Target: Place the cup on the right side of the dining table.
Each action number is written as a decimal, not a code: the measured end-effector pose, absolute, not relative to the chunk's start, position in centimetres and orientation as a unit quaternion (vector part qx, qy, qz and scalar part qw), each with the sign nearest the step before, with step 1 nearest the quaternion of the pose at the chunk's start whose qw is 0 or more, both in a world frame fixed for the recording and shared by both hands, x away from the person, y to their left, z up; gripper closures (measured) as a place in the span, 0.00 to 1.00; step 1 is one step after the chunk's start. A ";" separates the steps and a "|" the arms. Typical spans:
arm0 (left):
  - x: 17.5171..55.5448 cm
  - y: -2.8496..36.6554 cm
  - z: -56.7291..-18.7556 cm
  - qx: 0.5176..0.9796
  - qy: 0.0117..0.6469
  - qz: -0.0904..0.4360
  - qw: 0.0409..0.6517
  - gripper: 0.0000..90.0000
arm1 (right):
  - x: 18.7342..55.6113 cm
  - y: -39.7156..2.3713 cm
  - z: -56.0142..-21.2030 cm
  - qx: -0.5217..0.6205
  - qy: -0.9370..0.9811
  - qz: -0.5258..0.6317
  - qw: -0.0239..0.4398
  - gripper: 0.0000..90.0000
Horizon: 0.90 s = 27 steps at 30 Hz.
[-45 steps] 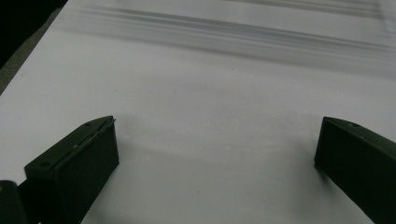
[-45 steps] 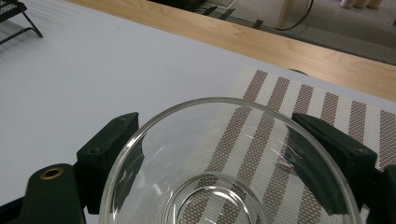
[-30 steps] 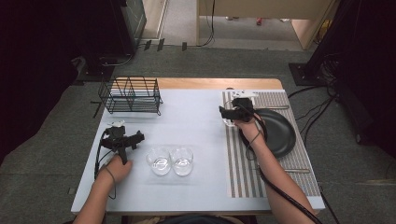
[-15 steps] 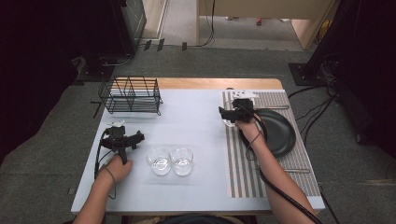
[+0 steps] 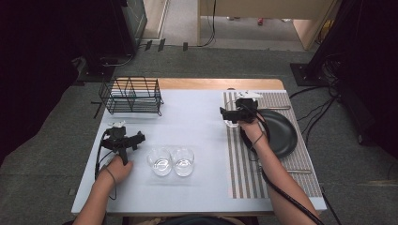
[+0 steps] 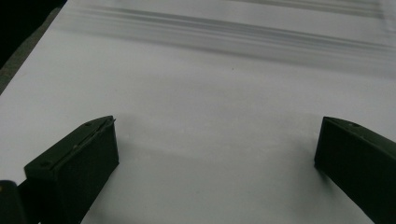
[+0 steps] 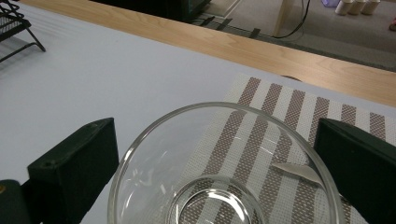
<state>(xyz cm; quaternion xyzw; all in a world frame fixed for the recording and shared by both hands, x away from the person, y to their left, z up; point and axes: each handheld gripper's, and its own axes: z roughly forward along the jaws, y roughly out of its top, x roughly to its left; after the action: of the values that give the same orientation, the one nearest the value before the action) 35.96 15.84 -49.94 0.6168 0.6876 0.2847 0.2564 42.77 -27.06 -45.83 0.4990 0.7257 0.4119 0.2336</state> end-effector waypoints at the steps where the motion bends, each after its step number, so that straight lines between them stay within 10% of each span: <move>1: 36.0 15.8 -49.9 0.617 0.688 0.285 0.256 0.00 | 42.8 -27.1 -45.8 0.499 0.726 0.411 0.233 0.01; 27: 36.0 15.8 -49.9 0.617 0.688 0.284 0.255 0.00 | 41.9 -27.3 -44.7 0.484 0.734 0.410 0.241 0.01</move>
<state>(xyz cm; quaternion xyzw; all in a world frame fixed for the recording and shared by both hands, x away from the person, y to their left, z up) 35.98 15.83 -49.93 0.6175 0.6876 0.2844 0.2551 41.87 -27.27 -44.67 0.4843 0.7345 0.4099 0.2408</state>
